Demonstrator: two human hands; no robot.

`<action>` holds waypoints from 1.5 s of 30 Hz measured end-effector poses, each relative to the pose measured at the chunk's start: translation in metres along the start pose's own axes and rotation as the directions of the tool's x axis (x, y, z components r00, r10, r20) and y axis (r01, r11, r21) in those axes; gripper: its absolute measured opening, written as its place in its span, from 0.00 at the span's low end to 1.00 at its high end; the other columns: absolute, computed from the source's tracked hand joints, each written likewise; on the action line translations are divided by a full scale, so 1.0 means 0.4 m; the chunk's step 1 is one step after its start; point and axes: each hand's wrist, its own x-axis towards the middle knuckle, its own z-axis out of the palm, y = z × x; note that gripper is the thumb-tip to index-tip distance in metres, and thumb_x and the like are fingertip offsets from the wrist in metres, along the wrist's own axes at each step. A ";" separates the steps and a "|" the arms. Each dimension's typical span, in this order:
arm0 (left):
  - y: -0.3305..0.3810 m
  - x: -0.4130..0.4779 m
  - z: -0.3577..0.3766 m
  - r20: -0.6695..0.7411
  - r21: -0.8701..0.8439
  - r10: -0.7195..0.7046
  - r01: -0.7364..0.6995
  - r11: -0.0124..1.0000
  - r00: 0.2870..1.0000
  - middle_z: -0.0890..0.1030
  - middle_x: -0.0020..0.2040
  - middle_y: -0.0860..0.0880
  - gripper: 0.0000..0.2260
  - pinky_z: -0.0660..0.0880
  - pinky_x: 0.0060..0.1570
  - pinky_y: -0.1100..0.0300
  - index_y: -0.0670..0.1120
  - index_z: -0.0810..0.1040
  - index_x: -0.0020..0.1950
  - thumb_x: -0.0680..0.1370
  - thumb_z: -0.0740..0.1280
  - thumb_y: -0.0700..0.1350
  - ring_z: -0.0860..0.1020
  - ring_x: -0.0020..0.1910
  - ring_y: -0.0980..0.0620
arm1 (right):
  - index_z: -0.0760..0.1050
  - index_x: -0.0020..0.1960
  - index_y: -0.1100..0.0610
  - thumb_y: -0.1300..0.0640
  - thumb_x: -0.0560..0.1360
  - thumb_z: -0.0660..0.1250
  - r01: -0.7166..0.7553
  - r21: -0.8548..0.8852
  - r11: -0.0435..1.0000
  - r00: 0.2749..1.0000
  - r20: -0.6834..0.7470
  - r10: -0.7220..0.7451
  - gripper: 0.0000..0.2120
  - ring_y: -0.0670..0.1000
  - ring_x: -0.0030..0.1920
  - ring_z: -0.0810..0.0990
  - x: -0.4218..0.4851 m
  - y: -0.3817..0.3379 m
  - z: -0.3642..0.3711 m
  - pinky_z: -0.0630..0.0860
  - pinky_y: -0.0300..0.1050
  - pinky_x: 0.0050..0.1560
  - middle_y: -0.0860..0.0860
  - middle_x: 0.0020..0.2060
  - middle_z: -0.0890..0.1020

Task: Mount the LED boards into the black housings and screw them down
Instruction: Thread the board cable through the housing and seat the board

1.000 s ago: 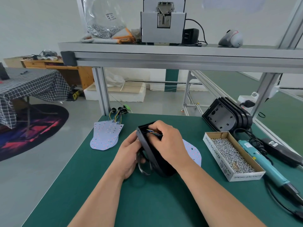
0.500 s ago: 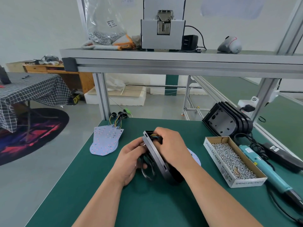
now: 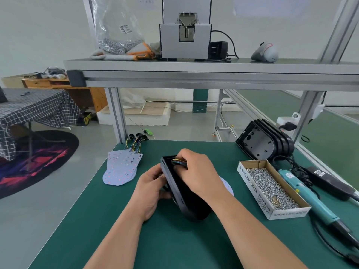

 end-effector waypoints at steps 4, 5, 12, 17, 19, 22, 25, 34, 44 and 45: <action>-0.004 0.001 0.002 -0.018 0.011 0.009 -0.009 1.000 1.000 0.83 0.50 0.41 0.15 0.83 0.42 0.46 0.47 0.86 0.61 0.83 0.64 0.33 0.81 0.45 0.43 | 0.73 0.44 0.53 0.57 0.76 0.68 0.036 -0.029 0.999 0.999 -0.017 -0.037 0.04 0.52 0.37 0.74 -0.004 -0.005 0.007 0.69 0.49 0.39 0.49 0.34 0.78; -0.007 0.001 0.003 -0.023 0.019 0.008 -0.008 1.000 1.000 0.84 0.50 0.41 0.16 0.82 0.45 0.44 0.48 0.86 0.61 0.83 0.64 0.33 0.81 0.46 0.44 | 0.71 0.42 0.54 0.58 0.75 0.68 0.046 -0.050 0.998 0.999 -0.004 -0.046 0.06 0.53 0.37 0.73 -0.003 -0.007 0.007 0.68 0.50 0.38 0.50 0.33 0.77; -0.011 -0.002 0.011 -0.028 0.056 0.019 -0.018 0.998 0.999 0.85 0.48 0.44 0.19 0.83 0.42 0.49 0.49 0.86 0.61 0.82 0.63 0.31 0.83 0.45 0.47 | 0.69 0.39 0.57 0.59 0.77 0.66 0.102 -0.148 0.984 0.989 0.124 -0.084 0.09 0.54 0.37 0.72 0.004 -0.009 -0.011 0.68 0.53 0.38 0.51 0.34 0.73; -0.016 -0.003 0.007 -0.035 0.060 0.019 -0.017 0.998 0.999 0.86 0.49 0.43 0.18 0.82 0.41 0.52 0.49 0.87 0.61 0.82 0.63 0.31 0.83 0.45 0.47 | 0.70 0.40 0.55 0.60 0.80 0.64 0.171 -0.167 0.971 0.961 0.246 -0.126 0.11 0.54 0.39 0.73 0.007 -0.009 -0.028 0.64 0.50 0.39 0.52 0.37 0.73; -0.019 -0.005 0.005 -0.031 0.070 0.012 -0.010 0.998 0.999 0.86 0.49 0.43 0.18 0.82 0.41 0.54 0.50 0.87 0.60 0.83 0.62 0.32 0.84 0.45 0.48 | 0.75 0.43 0.59 0.60 0.81 0.63 0.176 -0.176 0.968 0.953 0.278 -0.122 0.08 0.56 0.42 0.75 0.008 -0.006 -0.029 0.67 0.51 0.41 0.53 0.39 0.75; -0.019 0.001 0.003 -0.050 0.092 -0.001 0.006 0.996 0.999 0.87 0.48 0.44 0.17 0.81 0.41 0.55 0.51 0.87 0.60 0.84 0.63 0.34 0.84 0.44 0.49 | 0.76 0.46 0.61 0.59 0.82 0.62 0.161 -0.158 0.974 0.951 0.288 -0.110 0.08 0.58 0.44 0.77 0.005 -0.002 -0.027 0.72 0.55 0.47 0.54 0.41 0.77; -0.021 0.011 0.001 -0.057 0.101 -0.008 0.014 0.995 0.998 0.86 0.50 0.43 0.15 0.82 0.42 0.51 0.51 0.86 0.60 0.85 0.63 0.36 0.84 0.46 0.47 | 0.76 0.47 0.59 0.58 0.82 0.64 0.148 -0.177 0.973 0.971 0.213 -0.109 0.07 0.59 0.44 0.77 0.005 0.004 -0.021 0.70 0.53 0.45 0.53 0.40 0.79; -0.020 0.008 -0.003 -0.043 0.065 0.011 -0.008 0.998 0.999 0.85 0.55 0.44 0.14 0.79 0.50 0.39 0.51 0.85 0.64 0.79 0.68 0.46 0.81 0.50 0.47 | 0.78 0.42 0.52 0.52 0.76 0.73 0.039 -0.158 0.987 0.997 -0.063 -0.049 0.07 0.54 0.39 0.75 0.009 0.004 0.002 0.64 0.49 0.41 0.46 0.30 0.75; -0.019 0.004 -0.004 -0.036 0.033 -0.004 0.005 0.999 0.999 0.84 0.51 0.43 0.14 0.77 0.48 0.43 0.49 0.86 0.62 0.78 0.69 0.44 0.79 0.48 0.45 | 0.85 0.48 0.47 0.45 0.81 0.68 -0.041 -0.043 0.998 0.975 0.215 0.049 0.10 0.54 0.58 0.69 0.007 -0.003 -0.018 0.71 0.55 0.60 0.49 0.40 0.79; -0.018 0.004 -0.003 -0.034 0.036 -0.006 0.007 0.999 0.999 0.84 0.51 0.43 0.14 0.77 0.49 0.42 0.49 0.86 0.62 0.78 0.69 0.44 0.79 0.48 0.45 | 0.85 0.49 0.47 0.47 0.81 0.68 -0.039 -0.041 0.998 0.973 0.227 0.047 0.09 0.55 0.59 0.69 0.009 0.001 -0.021 0.70 0.55 0.61 0.49 0.42 0.79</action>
